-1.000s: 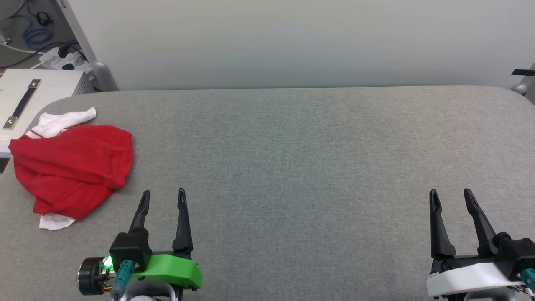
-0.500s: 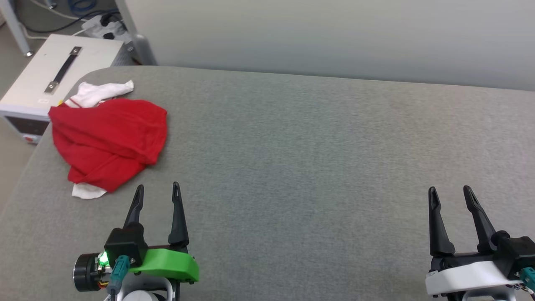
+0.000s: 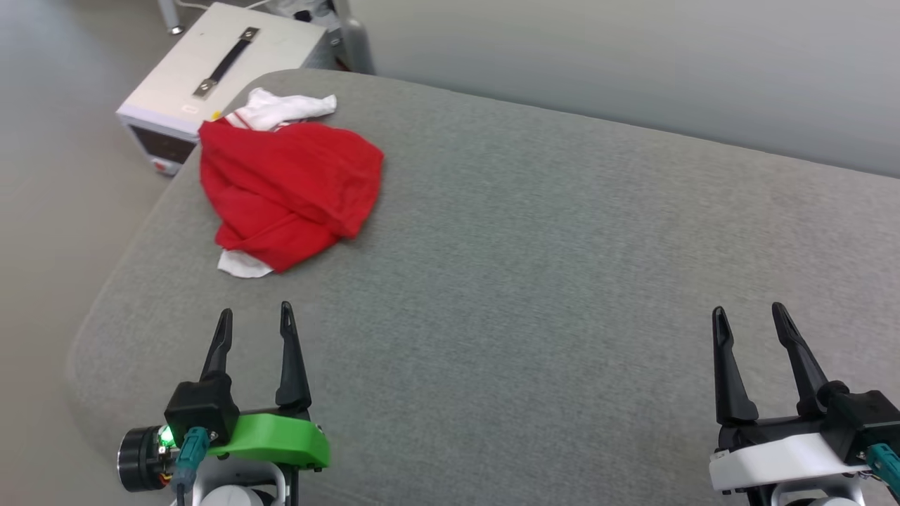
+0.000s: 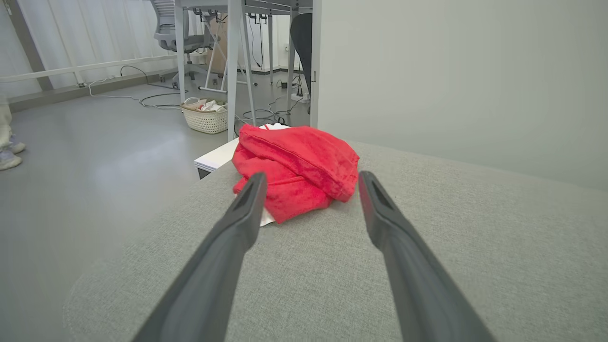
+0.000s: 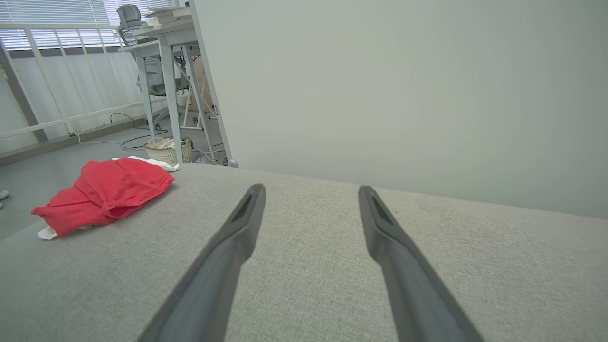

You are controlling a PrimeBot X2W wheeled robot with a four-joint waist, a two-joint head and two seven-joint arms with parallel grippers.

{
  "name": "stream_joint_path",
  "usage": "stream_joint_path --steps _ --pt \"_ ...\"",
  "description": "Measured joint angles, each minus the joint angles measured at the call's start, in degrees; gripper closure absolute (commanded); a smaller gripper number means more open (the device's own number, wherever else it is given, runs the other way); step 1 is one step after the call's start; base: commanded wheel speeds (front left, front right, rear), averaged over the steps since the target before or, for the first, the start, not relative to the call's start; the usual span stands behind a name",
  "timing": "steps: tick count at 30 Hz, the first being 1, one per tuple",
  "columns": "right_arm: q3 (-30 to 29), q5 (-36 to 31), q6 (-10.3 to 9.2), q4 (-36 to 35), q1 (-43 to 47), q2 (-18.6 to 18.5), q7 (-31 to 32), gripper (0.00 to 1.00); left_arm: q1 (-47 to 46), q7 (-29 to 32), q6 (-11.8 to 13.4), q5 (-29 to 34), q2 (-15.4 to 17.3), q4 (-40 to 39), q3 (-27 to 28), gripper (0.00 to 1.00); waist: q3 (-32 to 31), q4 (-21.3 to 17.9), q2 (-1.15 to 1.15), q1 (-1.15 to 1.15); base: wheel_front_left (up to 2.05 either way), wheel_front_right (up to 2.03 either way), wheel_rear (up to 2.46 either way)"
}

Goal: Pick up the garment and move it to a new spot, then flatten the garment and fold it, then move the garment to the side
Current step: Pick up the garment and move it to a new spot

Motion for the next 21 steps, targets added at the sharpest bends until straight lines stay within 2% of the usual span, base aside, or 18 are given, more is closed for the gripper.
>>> stream_joint_path --steps 13,19,21 --pt "0.77 -0.92 0.0 -0.21 -0.37 0.08 0.0 0.0 0.07 0.0 1.0 -1.59 0.01 -0.11 0.65 0.0 1.54 8.4 0.0 0.0 0.0 0.0 0.0" --pt "1.05 -0.98 0.0 -0.21 -0.4 0.08 0.0 0.0 0.05 0.0 1.12 -1.62 0.01 0.09 1.35 0.0 1.92 8.45 0.0 0.0 0.0 0.0 0.0" --pt "1.23 -1.03 0.0 -0.26 -0.48 0.08 0.0 0.0 -0.4 0.0 0.03 -1.49 0.01 0.32 1.96 0.0 2.14 8.15 0.0 0.0 0.0 0.0 0.0"
